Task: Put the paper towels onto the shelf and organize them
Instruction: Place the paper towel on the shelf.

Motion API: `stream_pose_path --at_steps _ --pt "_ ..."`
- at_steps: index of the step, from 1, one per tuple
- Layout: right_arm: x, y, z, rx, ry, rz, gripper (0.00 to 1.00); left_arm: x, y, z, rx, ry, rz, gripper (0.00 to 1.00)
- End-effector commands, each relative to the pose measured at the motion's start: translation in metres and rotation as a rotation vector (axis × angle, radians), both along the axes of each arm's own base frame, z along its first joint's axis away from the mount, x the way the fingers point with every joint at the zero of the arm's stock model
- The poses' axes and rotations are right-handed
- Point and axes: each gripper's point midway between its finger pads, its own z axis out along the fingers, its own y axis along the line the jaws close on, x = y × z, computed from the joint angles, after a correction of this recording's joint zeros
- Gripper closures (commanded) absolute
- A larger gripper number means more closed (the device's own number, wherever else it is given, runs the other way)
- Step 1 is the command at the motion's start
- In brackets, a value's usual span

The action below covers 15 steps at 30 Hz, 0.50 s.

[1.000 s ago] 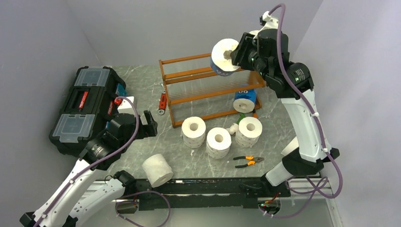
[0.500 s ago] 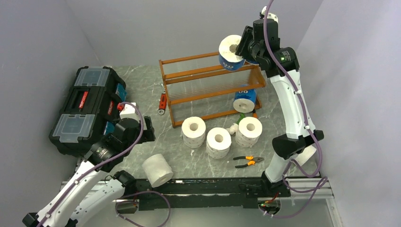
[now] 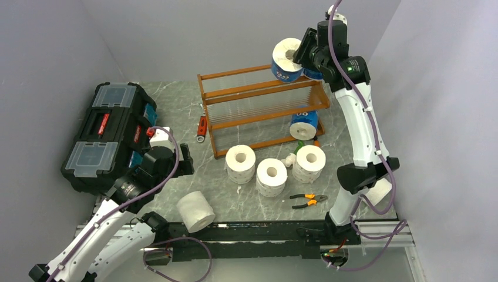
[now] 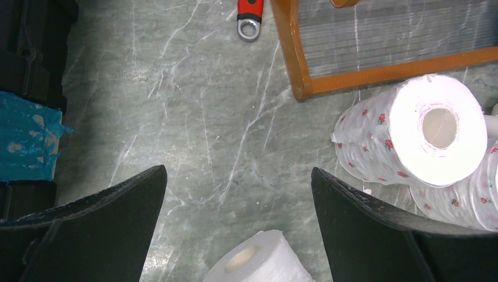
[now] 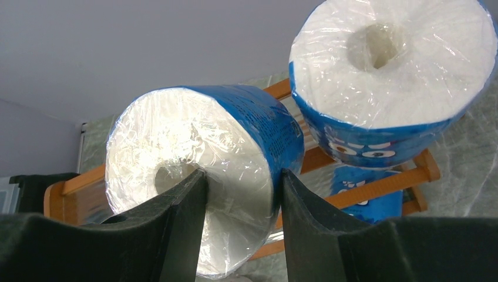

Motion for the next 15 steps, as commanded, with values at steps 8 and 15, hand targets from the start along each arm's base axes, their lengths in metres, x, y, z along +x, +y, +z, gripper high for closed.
stream_pose_path --at_steps 8,15 --pt "0.0230 -0.0003 0.0366 0.113 -0.132 -0.005 0.71 0.0061 -0.0096 0.0031 -0.031 -0.016 -0.030 0.01" --pt "0.0249 -0.0044 0.0331 0.112 -0.123 -0.017 0.69 0.0059 -0.0093 0.0032 -0.034 -0.019 -0.029 0.01"
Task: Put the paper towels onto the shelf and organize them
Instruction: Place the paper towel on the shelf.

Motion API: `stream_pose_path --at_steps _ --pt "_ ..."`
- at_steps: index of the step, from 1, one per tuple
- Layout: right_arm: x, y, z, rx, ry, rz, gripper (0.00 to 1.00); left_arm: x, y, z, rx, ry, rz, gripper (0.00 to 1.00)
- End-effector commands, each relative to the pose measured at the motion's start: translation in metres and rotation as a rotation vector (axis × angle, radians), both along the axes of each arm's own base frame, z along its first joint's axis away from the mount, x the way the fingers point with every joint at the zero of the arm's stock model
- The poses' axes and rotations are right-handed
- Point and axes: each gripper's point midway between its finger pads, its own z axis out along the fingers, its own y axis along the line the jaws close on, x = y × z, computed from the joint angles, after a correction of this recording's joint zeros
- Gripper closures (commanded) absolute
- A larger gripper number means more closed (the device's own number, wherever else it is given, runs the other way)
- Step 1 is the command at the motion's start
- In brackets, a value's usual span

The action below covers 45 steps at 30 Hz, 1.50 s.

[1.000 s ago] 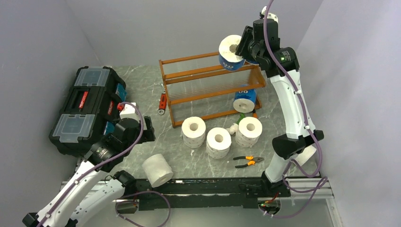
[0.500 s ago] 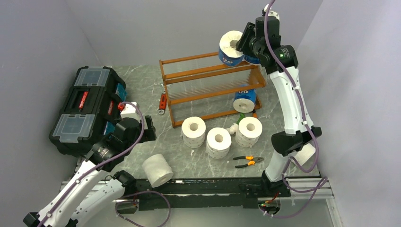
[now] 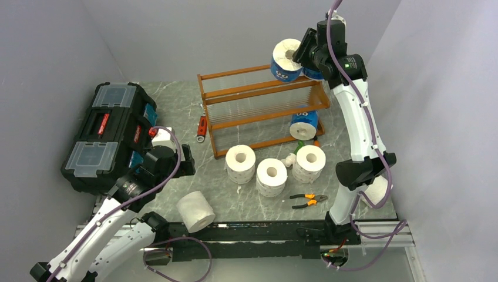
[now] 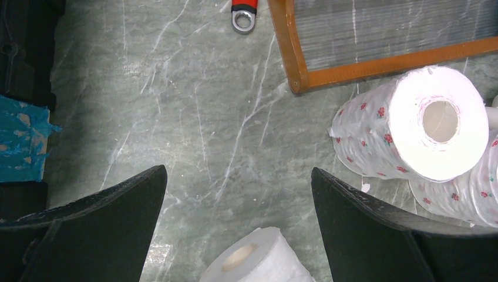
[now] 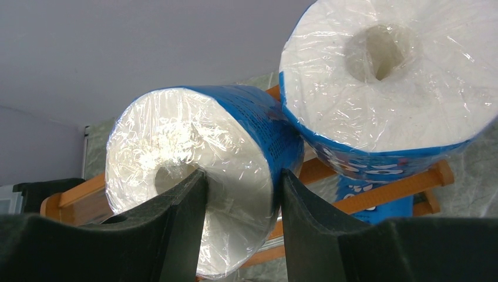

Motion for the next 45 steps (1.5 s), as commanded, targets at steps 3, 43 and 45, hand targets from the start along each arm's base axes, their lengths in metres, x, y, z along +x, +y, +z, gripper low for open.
stream_pose_path --at_steps 3,43,45 --pt "0.007 -0.003 0.046 0.064 -0.146 -0.018 0.69 0.005 -0.006 0.008 -0.028 -0.034 -0.014 0.01" --pt "-0.005 -0.004 0.067 0.105 -0.186 0.010 0.37 0.006 -0.008 0.005 -0.027 -0.024 -0.027 0.01" --pt "-0.016 -0.007 0.079 0.107 -0.212 0.011 0.35 0.006 -0.008 0.005 -0.028 -0.024 -0.029 0.01"
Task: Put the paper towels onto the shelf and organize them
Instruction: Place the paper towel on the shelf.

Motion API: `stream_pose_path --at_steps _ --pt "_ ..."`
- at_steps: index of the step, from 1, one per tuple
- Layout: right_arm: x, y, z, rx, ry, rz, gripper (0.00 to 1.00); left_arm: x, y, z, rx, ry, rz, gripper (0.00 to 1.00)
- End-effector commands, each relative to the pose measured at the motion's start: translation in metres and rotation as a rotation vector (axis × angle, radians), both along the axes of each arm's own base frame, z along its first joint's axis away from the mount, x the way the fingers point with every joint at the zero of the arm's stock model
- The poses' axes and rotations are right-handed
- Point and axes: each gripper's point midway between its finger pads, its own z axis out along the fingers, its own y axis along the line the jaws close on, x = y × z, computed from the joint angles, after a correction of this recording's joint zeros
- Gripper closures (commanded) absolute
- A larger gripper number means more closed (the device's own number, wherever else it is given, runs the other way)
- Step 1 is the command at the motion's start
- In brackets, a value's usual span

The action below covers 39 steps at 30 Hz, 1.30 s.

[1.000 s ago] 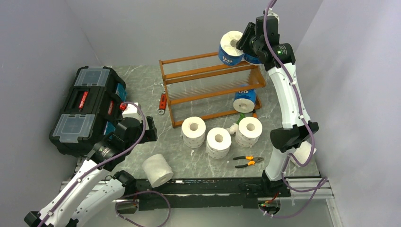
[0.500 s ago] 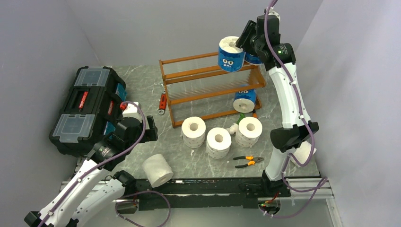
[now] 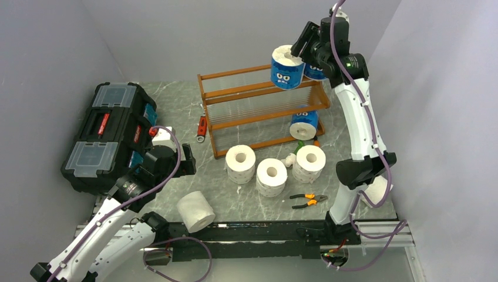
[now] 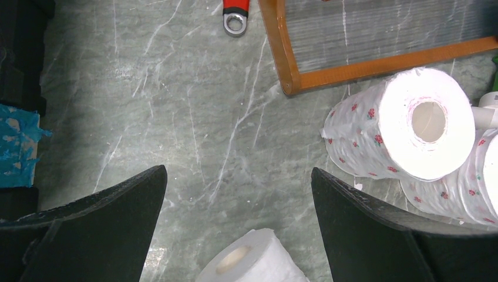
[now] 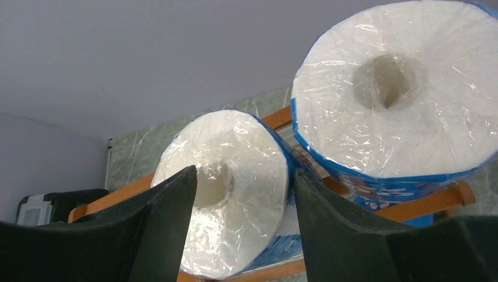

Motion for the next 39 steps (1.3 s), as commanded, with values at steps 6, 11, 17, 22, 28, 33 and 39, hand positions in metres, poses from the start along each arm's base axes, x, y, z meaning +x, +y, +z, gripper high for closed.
stream_pose_path --at_steps 6,11,17,22,28,33,39 --pt "-0.073 -0.015 0.083 0.090 -0.258 0.025 0.34 0.004 -0.005 0.004 -0.018 -0.022 -0.017 0.01" --pt "-0.107 -0.020 0.063 0.116 -0.395 0.041 0.40 0.004 -0.005 0.004 -0.021 -0.019 -0.021 0.01" --pt "-0.119 -0.008 0.011 0.082 -0.403 0.113 0.53 0.004 -0.010 0.005 -0.034 -0.024 -0.043 0.01" --pt "-0.111 0.008 -0.020 -0.004 -0.391 0.135 0.54 0.003 -0.013 0.004 -0.038 -0.016 -0.059 0.02" --pt "-0.101 0.035 -0.020 -0.056 -0.400 0.177 0.52 0.001 -0.009 0.006 -0.044 -0.035 -0.047 0.03" --pt "-0.086 0.039 -0.028 -0.074 -0.353 0.153 0.56 0.001 -0.008 0.007 -0.046 -0.038 -0.043 0.03" --pt "-0.071 0.036 -0.038 -0.117 -0.314 0.111 0.61 0.001 -0.009 0.007 -0.045 -0.037 -0.048 0.03"
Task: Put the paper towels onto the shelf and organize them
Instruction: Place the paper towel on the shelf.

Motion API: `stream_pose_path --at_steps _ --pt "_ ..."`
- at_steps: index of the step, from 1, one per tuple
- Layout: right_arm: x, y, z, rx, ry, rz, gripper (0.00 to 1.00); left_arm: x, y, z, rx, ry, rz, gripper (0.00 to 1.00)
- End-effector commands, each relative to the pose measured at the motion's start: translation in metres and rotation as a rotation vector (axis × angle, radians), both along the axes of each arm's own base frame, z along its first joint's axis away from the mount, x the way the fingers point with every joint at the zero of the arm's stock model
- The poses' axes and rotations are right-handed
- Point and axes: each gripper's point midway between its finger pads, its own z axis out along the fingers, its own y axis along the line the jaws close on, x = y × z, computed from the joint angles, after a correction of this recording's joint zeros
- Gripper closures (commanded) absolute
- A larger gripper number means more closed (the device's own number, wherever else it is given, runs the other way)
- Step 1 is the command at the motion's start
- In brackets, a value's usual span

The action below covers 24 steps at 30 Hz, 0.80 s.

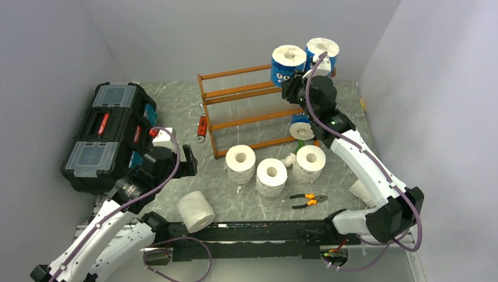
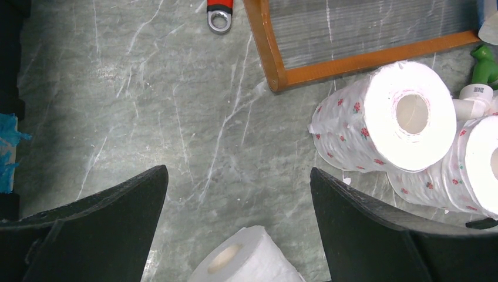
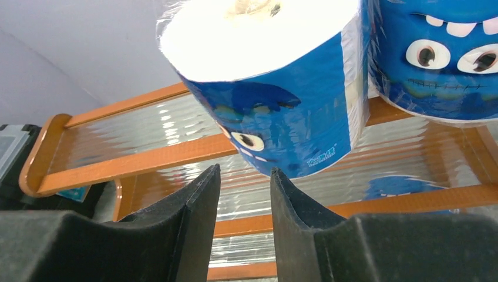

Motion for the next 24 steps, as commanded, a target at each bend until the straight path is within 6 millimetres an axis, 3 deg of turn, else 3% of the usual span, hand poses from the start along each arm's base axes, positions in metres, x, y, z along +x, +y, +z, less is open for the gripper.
stream_pose_path --at_steps 1,9,24 --pt "0.010 -0.007 0.025 -0.011 -0.060 -0.049 0.61 0.004 -0.002 0.007 -0.007 -0.031 -0.012 0.03" --pt "0.025 -0.004 0.026 -0.025 -0.045 -0.067 0.62 0.004 -0.001 0.007 -0.007 -0.032 -0.007 0.03" --pt "0.034 -0.012 0.022 -0.036 -0.031 -0.115 0.63 0.004 -0.003 0.006 -0.008 -0.028 -0.012 0.03"
